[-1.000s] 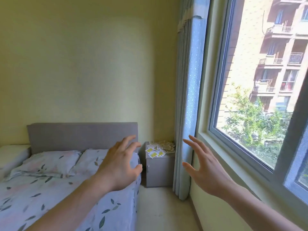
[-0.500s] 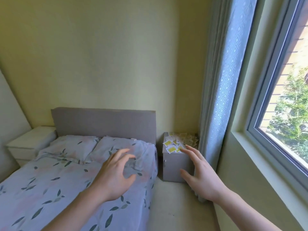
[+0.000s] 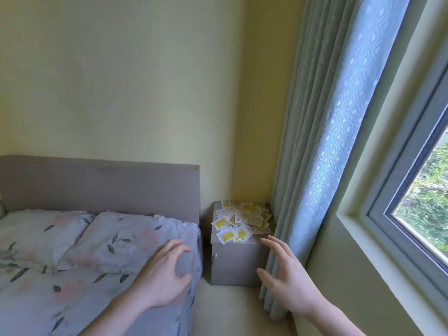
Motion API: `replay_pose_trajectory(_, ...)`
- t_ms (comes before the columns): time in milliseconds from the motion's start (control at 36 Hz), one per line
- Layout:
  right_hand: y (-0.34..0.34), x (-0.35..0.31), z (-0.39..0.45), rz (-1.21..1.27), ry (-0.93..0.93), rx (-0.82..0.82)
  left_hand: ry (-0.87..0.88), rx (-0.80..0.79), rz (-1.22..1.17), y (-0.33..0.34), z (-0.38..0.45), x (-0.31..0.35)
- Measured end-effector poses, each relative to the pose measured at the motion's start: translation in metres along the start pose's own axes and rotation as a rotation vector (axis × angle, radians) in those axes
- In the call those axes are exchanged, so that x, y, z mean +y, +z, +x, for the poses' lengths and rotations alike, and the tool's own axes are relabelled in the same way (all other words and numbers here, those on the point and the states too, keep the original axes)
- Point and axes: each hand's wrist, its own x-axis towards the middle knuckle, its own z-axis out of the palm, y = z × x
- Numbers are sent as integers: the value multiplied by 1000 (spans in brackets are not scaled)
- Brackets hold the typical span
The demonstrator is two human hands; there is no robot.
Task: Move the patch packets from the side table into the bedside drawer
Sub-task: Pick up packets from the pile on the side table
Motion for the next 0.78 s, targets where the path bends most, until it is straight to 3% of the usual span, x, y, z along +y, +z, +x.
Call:
replay_pose_trajectory(333,-8,111,172,65,141,-29,6,-146,-65,69,229,9)
replay_pose_trajectory(778,48,212,395,111,309,-340,-320,-226,-146,141,406,-45)
